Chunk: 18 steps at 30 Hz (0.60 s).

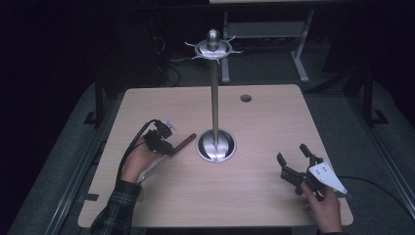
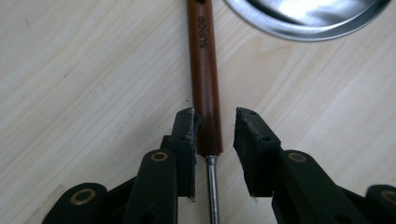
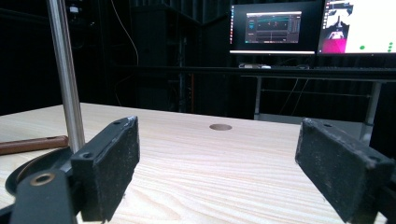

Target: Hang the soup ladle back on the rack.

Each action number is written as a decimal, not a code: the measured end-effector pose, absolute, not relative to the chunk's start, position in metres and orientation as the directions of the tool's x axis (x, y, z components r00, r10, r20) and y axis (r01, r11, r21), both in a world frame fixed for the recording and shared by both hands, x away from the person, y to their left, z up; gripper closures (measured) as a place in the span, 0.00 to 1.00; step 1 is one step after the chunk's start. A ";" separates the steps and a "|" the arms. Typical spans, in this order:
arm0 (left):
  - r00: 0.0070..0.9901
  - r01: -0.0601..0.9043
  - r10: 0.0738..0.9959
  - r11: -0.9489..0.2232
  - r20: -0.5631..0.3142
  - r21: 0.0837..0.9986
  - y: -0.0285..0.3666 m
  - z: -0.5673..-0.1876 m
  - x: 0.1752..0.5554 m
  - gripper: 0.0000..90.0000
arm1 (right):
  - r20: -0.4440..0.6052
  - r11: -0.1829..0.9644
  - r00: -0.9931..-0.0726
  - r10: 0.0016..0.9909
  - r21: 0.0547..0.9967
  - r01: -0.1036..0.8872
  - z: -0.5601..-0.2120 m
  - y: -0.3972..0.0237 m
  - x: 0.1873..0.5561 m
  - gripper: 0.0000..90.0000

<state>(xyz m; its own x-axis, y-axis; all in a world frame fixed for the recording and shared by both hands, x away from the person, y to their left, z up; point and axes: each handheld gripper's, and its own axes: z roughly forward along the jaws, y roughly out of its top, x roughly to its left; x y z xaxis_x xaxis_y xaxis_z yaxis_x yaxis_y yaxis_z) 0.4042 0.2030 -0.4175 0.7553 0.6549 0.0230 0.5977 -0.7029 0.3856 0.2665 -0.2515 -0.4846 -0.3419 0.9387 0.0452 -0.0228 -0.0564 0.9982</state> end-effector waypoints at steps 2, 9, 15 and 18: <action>0.752 0.604 0.658 -0.706 0.029 0.370 0.202 -0.421 0.406 0.76 | 0.047 -0.058 -0.342 0.938 0.998 -0.022 -0.485 -0.252 0.266 0.14; 0.765 0.596 0.643 -0.729 0.037 0.336 0.197 -0.433 0.411 0.77 | 0.044 -0.056 -0.343 0.938 0.998 -0.026 -0.485 -0.252 0.266 0.14; 0.756 0.606 0.654 -0.716 0.029 0.348 0.197 -0.437 0.411 0.79 | 0.045 -0.057 -0.343 0.938 0.998 -0.026 -0.485 -0.252 0.266 0.14; 0.753 0.607 0.657 -0.714 0.036 0.349 0.196 -0.438 0.410 0.79 | 0.047 -0.059 -0.344 0.938 0.998 -0.023 -0.485 -0.252 0.266 0.14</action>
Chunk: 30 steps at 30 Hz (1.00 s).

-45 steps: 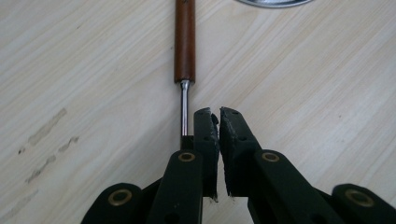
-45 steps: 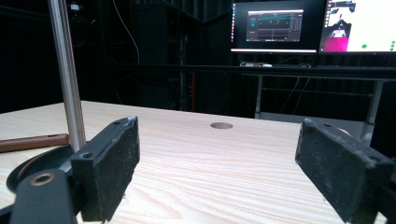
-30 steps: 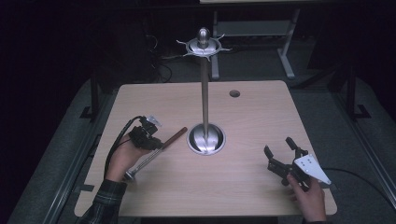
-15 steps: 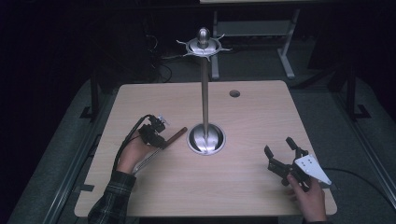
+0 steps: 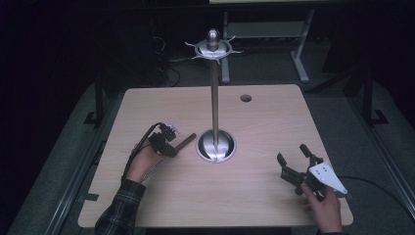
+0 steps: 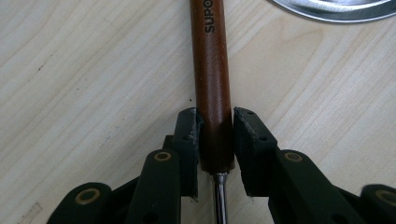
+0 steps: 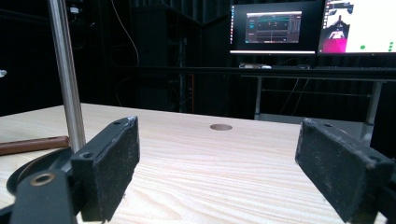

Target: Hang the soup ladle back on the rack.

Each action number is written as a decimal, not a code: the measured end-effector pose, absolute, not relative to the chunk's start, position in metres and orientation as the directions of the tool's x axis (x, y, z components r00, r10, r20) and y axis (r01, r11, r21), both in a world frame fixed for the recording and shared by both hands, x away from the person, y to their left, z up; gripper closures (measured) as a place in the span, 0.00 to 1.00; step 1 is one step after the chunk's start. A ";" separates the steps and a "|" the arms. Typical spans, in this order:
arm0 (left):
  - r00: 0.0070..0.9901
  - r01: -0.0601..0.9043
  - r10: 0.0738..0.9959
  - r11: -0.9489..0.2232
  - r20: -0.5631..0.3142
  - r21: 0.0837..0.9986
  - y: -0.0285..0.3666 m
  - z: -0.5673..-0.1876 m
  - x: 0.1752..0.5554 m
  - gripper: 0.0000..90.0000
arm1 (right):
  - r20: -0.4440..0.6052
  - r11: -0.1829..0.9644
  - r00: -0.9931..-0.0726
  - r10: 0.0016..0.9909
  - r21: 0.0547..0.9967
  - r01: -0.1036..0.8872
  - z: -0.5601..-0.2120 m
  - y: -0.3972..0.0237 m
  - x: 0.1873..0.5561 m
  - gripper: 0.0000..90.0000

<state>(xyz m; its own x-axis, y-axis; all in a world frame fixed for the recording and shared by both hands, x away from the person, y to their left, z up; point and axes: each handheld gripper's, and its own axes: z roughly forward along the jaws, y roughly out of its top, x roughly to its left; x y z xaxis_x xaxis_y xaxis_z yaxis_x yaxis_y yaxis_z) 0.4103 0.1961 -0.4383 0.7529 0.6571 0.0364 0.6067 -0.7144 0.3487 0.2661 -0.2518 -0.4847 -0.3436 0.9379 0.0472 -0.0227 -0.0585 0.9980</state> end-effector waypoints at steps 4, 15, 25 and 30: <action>0.745 0.612 0.666 -0.704 0.035 0.360 0.196 -0.440 0.409 0.80 | 0.045 -0.057 -0.344 0.938 0.998 -0.024 -0.485 -0.252 0.266 0.14; 0.736 0.625 0.676 -0.689 0.016 0.366 0.198 -0.439 0.409 0.82 | 0.048 -0.060 -0.344 0.938 0.998 -0.022 -0.485 -0.252 0.266 0.14; 0.748 0.601 0.663 -0.679 0.001 0.422 0.207 -0.425 0.404 0.82 | 0.050 -0.061 -0.345 0.937 0.998 -0.022 -0.485 -0.252 0.266 0.14; 0.747 0.582 0.665 -0.650 -0.005 0.489 0.212 -0.413 0.397 0.82 | 0.052 -0.063 -0.345 0.937 0.998 -0.021 -0.485 -0.252 0.266 0.14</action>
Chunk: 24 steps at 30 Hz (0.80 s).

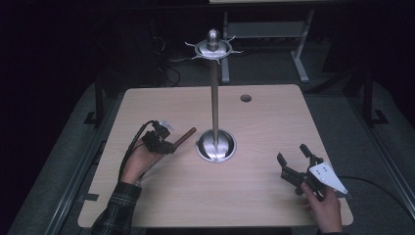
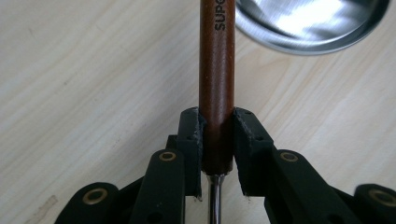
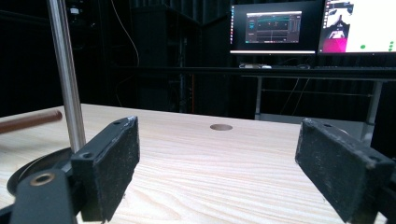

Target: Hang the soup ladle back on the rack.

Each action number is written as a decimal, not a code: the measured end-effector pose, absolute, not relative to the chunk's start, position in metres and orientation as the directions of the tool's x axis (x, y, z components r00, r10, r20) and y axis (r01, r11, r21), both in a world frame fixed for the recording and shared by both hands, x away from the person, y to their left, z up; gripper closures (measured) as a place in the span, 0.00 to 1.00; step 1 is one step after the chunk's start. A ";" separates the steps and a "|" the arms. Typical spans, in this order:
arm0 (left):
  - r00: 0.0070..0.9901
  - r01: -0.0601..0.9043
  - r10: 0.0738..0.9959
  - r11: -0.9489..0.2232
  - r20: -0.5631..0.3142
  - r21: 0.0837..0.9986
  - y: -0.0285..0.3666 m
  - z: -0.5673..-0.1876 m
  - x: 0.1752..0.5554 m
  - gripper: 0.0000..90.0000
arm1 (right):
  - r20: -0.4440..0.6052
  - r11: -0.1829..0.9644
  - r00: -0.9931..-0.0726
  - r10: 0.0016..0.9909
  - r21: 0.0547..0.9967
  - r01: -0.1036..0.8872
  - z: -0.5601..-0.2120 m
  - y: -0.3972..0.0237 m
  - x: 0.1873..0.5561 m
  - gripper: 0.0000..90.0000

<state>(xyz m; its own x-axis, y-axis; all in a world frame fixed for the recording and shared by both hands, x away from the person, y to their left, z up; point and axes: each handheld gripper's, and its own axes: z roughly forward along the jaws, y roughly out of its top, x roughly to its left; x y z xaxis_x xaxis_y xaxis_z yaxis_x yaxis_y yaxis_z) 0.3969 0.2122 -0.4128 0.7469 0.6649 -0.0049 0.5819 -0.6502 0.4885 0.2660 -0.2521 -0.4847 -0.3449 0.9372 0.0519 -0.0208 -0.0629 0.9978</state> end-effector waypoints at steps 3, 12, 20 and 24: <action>0.752 0.566 0.659 -0.641 -0.007 0.519 0.215 -0.407 0.395 0.82 | 0.051 -0.062 -0.345 0.937 0.998 -0.021 -0.485 -0.252 0.266 0.14; 0.759 0.527 0.648 -0.563 -0.055 0.637 0.230 -0.384 0.383 0.82 | 0.051 -0.062 -0.345 0.937 0.998 -0.022 -0.485 -0.252 0.266 0.14; 0.765 0.502 0.635 -0.483 -0.107 0.718 0.246 -0.369 0.378 0.82 | 0.049 -0.060 -0.344 0.938 0.998 -0.021 -0.485 -0.252 0.266 0.14; 0.764 0.491 0.634 -0.455 -0.117 0.743 0.249 -0.363 0.375 0.82 | 0.050 -0.060 -0.344 0.938 0.998 -0.021 -0.485 -0.252 0.266 0.14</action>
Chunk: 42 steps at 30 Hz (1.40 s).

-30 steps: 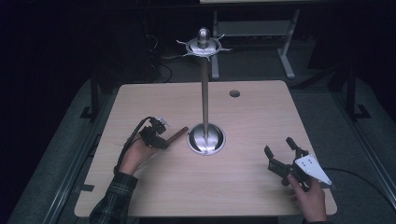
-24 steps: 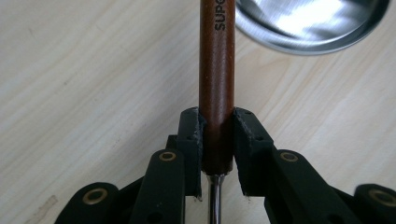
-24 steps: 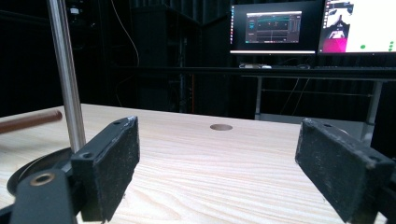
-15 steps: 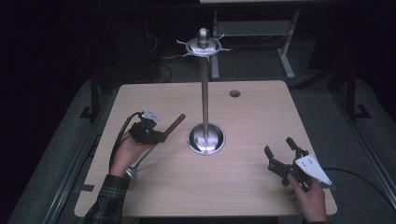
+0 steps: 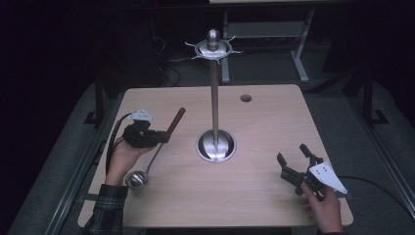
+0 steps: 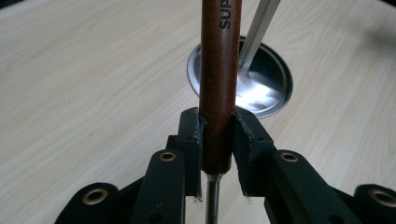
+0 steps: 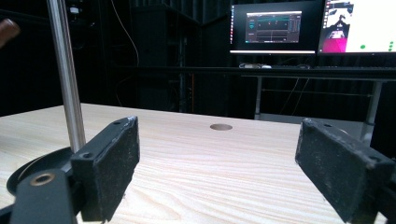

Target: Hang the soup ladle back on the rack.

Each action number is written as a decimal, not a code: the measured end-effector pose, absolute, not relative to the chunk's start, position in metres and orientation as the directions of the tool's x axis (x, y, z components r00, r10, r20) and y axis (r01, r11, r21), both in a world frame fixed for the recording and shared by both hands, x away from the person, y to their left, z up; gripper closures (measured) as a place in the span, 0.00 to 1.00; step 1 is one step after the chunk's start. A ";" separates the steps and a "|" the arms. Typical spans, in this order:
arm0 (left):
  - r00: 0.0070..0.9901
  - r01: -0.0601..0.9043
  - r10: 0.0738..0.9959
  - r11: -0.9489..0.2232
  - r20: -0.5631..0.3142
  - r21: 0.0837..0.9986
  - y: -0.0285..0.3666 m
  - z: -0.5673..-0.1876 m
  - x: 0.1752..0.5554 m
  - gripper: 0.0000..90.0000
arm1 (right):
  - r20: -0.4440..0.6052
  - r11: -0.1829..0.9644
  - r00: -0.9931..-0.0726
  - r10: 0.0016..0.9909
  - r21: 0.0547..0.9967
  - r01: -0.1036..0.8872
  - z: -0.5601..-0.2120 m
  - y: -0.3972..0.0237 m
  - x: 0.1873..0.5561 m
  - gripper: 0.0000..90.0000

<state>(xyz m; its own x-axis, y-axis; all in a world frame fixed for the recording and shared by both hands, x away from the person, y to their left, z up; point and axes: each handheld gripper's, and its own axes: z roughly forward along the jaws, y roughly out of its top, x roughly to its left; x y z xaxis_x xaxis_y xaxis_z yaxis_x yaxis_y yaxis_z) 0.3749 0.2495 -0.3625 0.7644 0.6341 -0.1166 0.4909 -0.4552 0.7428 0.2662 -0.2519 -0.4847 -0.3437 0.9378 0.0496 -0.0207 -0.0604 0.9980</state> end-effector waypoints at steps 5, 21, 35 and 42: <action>0.768 0.471 0.630 -0.434 -0.115 0.768 0.252 -0.354 0.370 0.82 | 0.049 -0.060 -0.344 0.938 0.998 -0.021 -0.485 -0.252 0.266 0.14; 0.784 0.376 0.609 -0.313 -0.119 0.872 0.250 -0.324 0.354 0.82 | 0.055 -0.066 -0.341 0.938 0.998 -0.021 -0.485 -0.252 0.266 0.14; 0.810 0.327 0.578 -0.301 -0.101 0.896 0.240 -0.299 0.355 0.82 | 0.051 -0.062 -0.339 0.939 0.998 -0.022 -0.485 -0.252 0.266 0.14; 0.830 0.287 0.552 -0.292 -0.084 0.912 0.230 -0.271 0.357 0.82 | 0.055 -0.066 -0.340 0.939 0.998 -0.022 -0.485 -0.252 0.266 0.14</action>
<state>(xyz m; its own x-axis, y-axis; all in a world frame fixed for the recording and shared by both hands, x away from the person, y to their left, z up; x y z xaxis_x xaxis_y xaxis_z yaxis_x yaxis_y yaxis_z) 0.3574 0.2303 -0.2713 0.8296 0.5520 -0.0843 0.2869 -0.2918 0.9124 0.2659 -0.2521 -0.4847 -0.3396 0.9390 0.0546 -0.0219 -0.0659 0.9976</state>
